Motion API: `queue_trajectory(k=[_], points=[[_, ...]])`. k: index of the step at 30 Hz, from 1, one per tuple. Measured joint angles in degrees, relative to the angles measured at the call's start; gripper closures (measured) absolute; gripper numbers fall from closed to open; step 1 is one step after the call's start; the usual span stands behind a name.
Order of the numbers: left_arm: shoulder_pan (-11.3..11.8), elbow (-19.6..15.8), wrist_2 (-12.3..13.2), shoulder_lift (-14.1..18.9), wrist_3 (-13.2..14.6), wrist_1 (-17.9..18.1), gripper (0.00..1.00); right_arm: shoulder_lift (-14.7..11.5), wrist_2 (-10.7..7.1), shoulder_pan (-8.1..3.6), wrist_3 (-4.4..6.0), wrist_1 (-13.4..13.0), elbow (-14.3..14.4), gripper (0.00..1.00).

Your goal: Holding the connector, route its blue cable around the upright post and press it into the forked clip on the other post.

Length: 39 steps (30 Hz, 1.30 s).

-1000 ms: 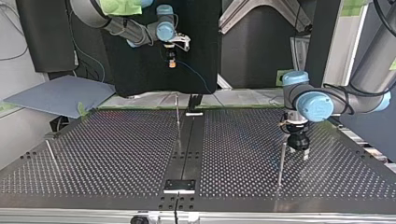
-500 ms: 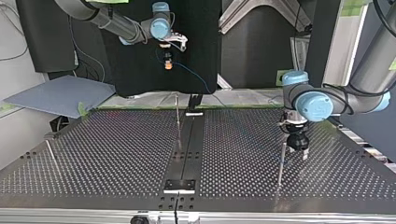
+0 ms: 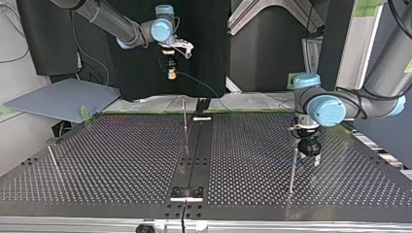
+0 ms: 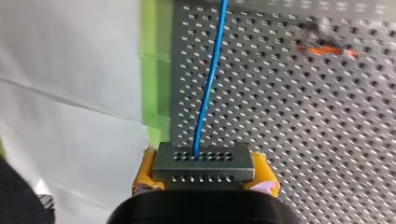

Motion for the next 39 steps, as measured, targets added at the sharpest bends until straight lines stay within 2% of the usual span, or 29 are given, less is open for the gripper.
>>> queue_trajectory(k=[9, 13, 19, 23, 29, 34, 39], points=[[0.2, 0.0, -0.1, 0.0, 0.1, 0.1, 0.0, -4.3, -0.31, -1.57, 0.35, -3.0, 3.2, 1.0], [0.2, 0.0, 0.0, 0.0, 0.1, 0.0, 0.0, -6.5, -0.6, -2.22, -0.25, -3.3, 3.6, 1.0], [0.0, 0.0, 0.0, 0.0, 0.2, 0.0, 0.0, -9.2, -0.59, -2.59, -0.93, -3.8, 5.0, 1.0], [0.0, 0.0, -0.1, 0.0, 0.2, -0.5, 0.0, -9.7, -0.64, -2.75, -1.06, -4.8, 6.0, 1.0], [0.2, 0.0, -0.8, 0.0, 0.2, -1.6, 0.0, -9.8, -0.55, -2.8, -1.92, -5.0, 6.6, 1.0], [0.3, 0.0, -1.4, 0.0, 0.2, -1.9, 0.0, -9.8, -0.44, -2.8, -2.15, -5.1, 7.0, 1.0], [1.0, 0.0, -3.1, 0.1, 0.8, -3.5, 0.0, -9.8, -0.42, -2.73, -2.23, -6.0, 8.2, 1.0]])
